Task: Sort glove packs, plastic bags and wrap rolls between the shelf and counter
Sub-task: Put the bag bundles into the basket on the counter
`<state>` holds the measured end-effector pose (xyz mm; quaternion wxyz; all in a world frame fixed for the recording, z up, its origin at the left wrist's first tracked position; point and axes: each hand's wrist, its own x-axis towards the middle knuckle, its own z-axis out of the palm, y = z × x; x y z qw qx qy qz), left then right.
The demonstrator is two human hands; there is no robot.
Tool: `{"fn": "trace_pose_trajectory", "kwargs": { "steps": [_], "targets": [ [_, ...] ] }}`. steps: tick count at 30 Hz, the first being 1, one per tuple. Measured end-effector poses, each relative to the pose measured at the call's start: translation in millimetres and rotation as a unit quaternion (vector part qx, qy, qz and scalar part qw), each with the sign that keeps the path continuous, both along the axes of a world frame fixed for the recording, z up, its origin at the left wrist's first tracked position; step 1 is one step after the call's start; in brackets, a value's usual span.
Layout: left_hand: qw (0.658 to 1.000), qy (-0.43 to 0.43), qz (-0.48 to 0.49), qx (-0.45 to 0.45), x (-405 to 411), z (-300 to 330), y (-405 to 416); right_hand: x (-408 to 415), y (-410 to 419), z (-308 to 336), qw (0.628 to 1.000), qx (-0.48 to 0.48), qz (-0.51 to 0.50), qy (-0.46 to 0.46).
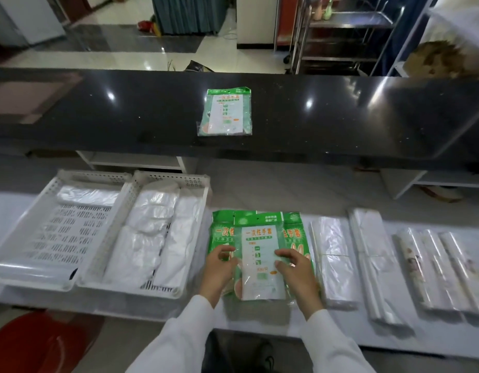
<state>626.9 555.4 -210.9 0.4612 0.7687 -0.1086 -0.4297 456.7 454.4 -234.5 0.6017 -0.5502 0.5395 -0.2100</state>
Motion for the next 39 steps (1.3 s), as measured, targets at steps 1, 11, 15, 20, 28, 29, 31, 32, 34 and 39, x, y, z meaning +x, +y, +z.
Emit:
{"fn": "trace_pose_trajectory", "kwargs": {
  "steps": [1,11,15,20,28,29,31,32,34,39],
  "targets": [
    [0.999,0.022,0.020,-0.016,1.5,-0.6,1.1,-1.9,-0.8,3.0,1.000,-0.004,0.000,-0.005],
    [0.992,0.011,0.018,-0.124,25.5,47.1,12.4,-0.4,-22.5,56.2,0.994,-0.032,0.065,-0.080],
    [0.986,-0.026,-0.002,-0.166,42.9,79.0,13.7,9.1,-31.8,88.2,0.986,-0.073,0.104,-0.106],
    [0.978,-0.062,-0.011,-0.201,76.2,104.4,2.8,31.7,-46.1,117.6,0.975,-0.135,0.115,-0.130],
    [0.960,-0.093,-0.008,-0.263,130.3,132.5,-44.9,82.2,-88.6,149.6,0.974,-0.162,0.065,-0.145],
    [0.959,-0.092,-0.013,-0.268,136.5,136.2,-52.9,89.0,-95.3,152.7,0.974,-0.162,0.062,-0.142],
    [0.956,-0.091,-0.020,-0.279,149.7,143.6,-69.3,102.3,-109.8,159.1,0.976,-0.163,0.062,-0.129],
    [0.955,-0.093,-0.023,-0.282,156.5,147.3,-77.9,109.1,-117.3,162.2,0.977,-0.165,0.064,-0.123],
    [0.955,-0.094,-0.026,-0.280,170.9,153.8,-95.2,124.1,-131.7,168.1,0.977,-0.167,0.068,-0.116],
    [0.959,-0.105,-0.019,-0.264,210.5,162.6,-134.3,167.5,-171.0,180.1,0.976,-0.172,0.073,-0.108]
  ]
}}
